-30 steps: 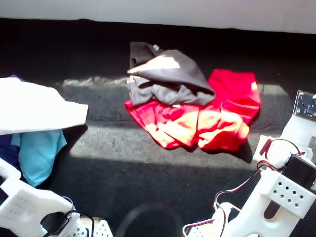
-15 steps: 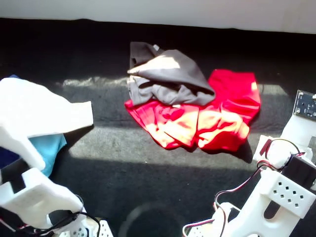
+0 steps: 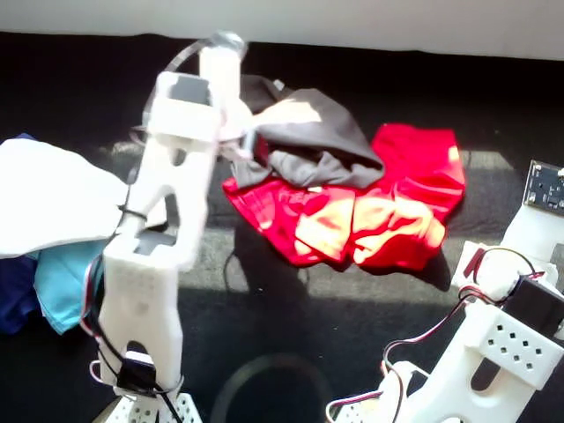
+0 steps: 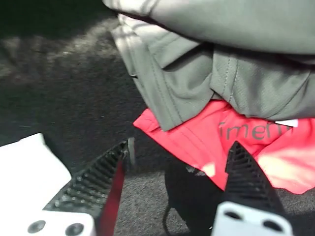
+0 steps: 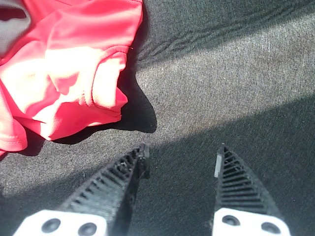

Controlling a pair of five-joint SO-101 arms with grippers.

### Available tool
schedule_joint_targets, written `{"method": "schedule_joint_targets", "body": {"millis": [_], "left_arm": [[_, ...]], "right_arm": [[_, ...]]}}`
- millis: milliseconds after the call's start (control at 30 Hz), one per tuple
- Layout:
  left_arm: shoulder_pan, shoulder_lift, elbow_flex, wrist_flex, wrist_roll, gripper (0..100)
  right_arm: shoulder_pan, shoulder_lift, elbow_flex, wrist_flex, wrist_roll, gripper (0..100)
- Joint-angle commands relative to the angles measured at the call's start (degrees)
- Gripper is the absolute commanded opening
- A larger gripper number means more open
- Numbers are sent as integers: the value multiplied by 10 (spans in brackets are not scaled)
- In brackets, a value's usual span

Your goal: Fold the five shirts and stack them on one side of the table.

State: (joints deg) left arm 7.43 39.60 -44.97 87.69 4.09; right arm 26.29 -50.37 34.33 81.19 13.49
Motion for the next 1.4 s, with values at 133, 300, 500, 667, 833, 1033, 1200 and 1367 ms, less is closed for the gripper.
{"method": "schedule_joint_targets", "body": {"millis": [133, 300, 500, 667, 833, 1033, 1200, 1367], "left_arm": [[99, 122, -149, -11, 21, 295], [137, 189, -242, -11, 21, 295], [149, 266, -326, -19, 21, 291], [135, 300, -403, -19, 21, 120], [133, 300, -468, -18, 21, 27], [131, 300, -502, -2, 19, 16], [63, 254, -503, 88, 18, 9], [-95, 132, -503, 133, 18, 9]], "right_arm": [[1, -3, -17, -1, 2, 219], [1, -3, -17, -1, 0, 219], [1, -3, -17, -1, 0, 219], [1, -2, -17, 0, 0, 219], [1, 0, -17, 0, 0, 219], [1, 0, -17, -2, -1, 219], [1, 0, -17, -3, -1, 219], [1, 0, -17, -5, -1, 219]]}}
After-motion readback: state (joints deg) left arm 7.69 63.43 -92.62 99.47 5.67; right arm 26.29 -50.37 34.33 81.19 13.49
